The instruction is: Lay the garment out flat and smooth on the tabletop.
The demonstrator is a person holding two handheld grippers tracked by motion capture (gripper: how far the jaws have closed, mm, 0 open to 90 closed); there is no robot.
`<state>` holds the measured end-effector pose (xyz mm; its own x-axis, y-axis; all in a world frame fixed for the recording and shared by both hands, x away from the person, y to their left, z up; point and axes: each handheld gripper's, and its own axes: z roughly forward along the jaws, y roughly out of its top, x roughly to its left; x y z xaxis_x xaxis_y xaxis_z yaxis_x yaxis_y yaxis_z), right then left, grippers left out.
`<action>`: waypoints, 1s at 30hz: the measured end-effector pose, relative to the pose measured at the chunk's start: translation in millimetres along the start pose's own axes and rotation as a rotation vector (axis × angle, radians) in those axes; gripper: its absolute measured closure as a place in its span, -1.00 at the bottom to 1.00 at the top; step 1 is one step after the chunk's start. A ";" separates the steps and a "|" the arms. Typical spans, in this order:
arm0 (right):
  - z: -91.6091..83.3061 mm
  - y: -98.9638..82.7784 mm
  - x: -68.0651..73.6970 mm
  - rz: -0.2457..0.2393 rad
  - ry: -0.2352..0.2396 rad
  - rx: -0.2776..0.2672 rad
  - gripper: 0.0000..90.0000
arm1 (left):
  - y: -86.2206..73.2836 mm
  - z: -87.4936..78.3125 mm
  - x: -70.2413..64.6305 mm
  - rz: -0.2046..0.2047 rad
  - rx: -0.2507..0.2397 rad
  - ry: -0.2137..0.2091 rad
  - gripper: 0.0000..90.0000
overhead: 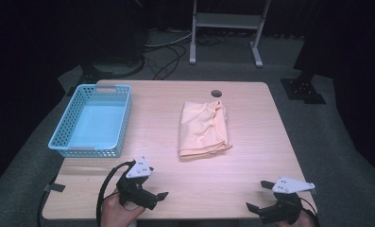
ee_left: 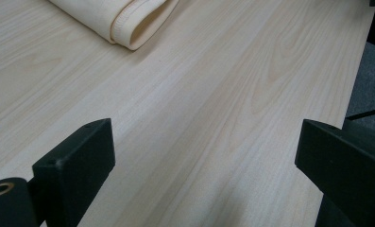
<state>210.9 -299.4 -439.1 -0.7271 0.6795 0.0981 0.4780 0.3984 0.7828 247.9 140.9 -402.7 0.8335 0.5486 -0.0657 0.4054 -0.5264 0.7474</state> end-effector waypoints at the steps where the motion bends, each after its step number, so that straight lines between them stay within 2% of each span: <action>1: -0.6 0.1 -0.4 0.002 -0.001 -0.003 -0.91 | 0.1 0.2 0.0 0.000 0.001 -0.001 -0.88; 9: 1.0 2.2 -1.7 0.000 -0.011 0.008 -0.92 | 1.0 0.9 -1.4 0.002 0.003 -0.002 -0.88; 15: 8.0 10.5 -3.8 -0.005 -0.002 0.017 -0.91 | 1.1 0.9 -1.8 0.004 0.003 -0.001 -0.88; 22: 24.6 31.9 -11.0 -0.039 0.008 0.046 -0.91 | 1.1 0.9 -1.3 0.005 0.004 -0.002 -0.88; 30: 41.6 57.9 -20.2 -0.061 0.018 0.041 -0.91 | 0.3 1.7 -0.5 0.003 0.007 0.000 -0.88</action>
<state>273.8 -264.4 -421.4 -0.7639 0.6422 0.0629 0.4526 0.4638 0.7616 248.2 139.4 -403.6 0.8349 0.5468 -0.0632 0.4053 -0.5331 0.7427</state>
